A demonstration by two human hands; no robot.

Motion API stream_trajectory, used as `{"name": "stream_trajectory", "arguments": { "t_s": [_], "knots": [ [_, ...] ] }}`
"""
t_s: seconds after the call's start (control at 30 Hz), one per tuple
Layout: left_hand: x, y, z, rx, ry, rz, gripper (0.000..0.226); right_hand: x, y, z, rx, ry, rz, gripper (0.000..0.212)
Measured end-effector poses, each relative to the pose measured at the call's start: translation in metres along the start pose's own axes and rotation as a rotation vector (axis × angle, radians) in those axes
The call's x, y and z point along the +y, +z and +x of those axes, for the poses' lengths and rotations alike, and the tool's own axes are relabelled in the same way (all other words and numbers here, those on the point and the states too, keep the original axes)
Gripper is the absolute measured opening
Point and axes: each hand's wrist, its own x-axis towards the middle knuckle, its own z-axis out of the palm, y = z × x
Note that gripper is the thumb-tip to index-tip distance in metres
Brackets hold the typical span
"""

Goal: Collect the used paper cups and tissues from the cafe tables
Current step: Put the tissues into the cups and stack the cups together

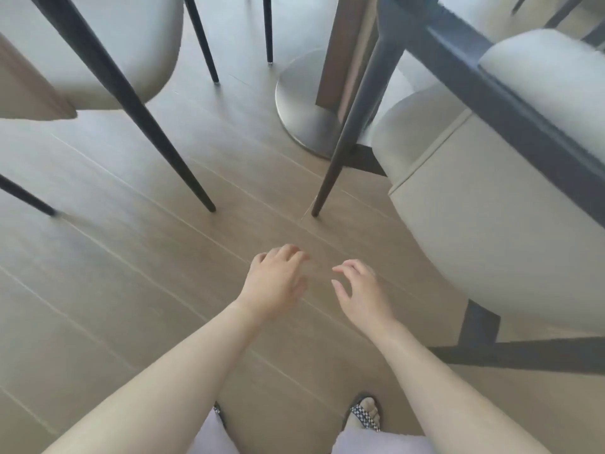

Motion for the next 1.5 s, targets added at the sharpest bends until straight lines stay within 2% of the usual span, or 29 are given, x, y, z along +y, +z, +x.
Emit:
{"name": "stream_trajectory", "arguments": {
  "t_s": [0.13, 0.23, 0.33, 0.47, 0.57, 0.7, 0.87, 1.03, 1.13, 1.27, 1.4, 1.5],
  "knots": [
    [-0.022, 0.096, 0.047, -0.009, 0.019, 0.019, 0.044, 0.094, 0.07, 0.033, -0.032, 0.11, -0.106, 0.019],
    [-0.038, 0.149, 0.084, 0.012, -0.029, -0.002, 0.046, 0.154, 0.102, 0.054, -0.053, 0.164, -0.184, 0.017],
    [-0.039, 0.182, 0.116, -0.024, -0.061, -0.014, 0.048, 0.198, 0.119, 0.07, -0.048, 0.221, -0.18, 0.015],
    [-0.03, 0.213, 0.142, -0.015, 0.018, 0.031, 0.048, 0.229, 0.13, 0.086, 0.0, 0.267, -0.143, 0.012],
    [-0.028, 0.22, 0.145, 0.006, 0.025, 0.048, 0.048, 0.239, 0.14, 0.085, 0.052, 0.31, -0.076, 0.011],
    [-0.021, 0.236, 0.139, -0.068, 0.074, 0.091, 0.045, 0.256, 0.155, 0.076, 0.003, 0.389, -0.002, 0.015],
    [-0.013, 0.254, 0.136, -0.188, 0.074, 0.17, 0.045, 0.278, 0.161, 0.078, -0.061, 0.45, -0.007, 0.029],
    [-0.012, 0.267, 0.131, -0.218, 0.063, 0.191, 0.044, 0.278, 0.172, 0.088, -0.075, 0.549, 0.032, 0.043],
    [-0.018, 0.267, 0.13, -0.208, 0.059, 0.178, 0.045, 0.276, 0.176, 0.096, -0.071, 0.572, 0.024, 0.035],
    [-0.025, 0.261, 0.128, -0.203, 0.032, 0.17, 0.046, 0.267, 0.182, 0.106, -0.102, 0.568, -0.019, 0.005],
    [-0.035, 0.253, 0.126, -0.204, -0.019, 0.166, 0.043, 0.244, 0.19, 0.111, -0.219, 0.511, -0.082, 0.013],
    [-0.046, 0.248, 0.122, -0.207, -0.056, 0.156, 0.043, 0.219, 0.188, 0.121, -0.238, 0.371, -0.106, 0.007]
  ]
}}
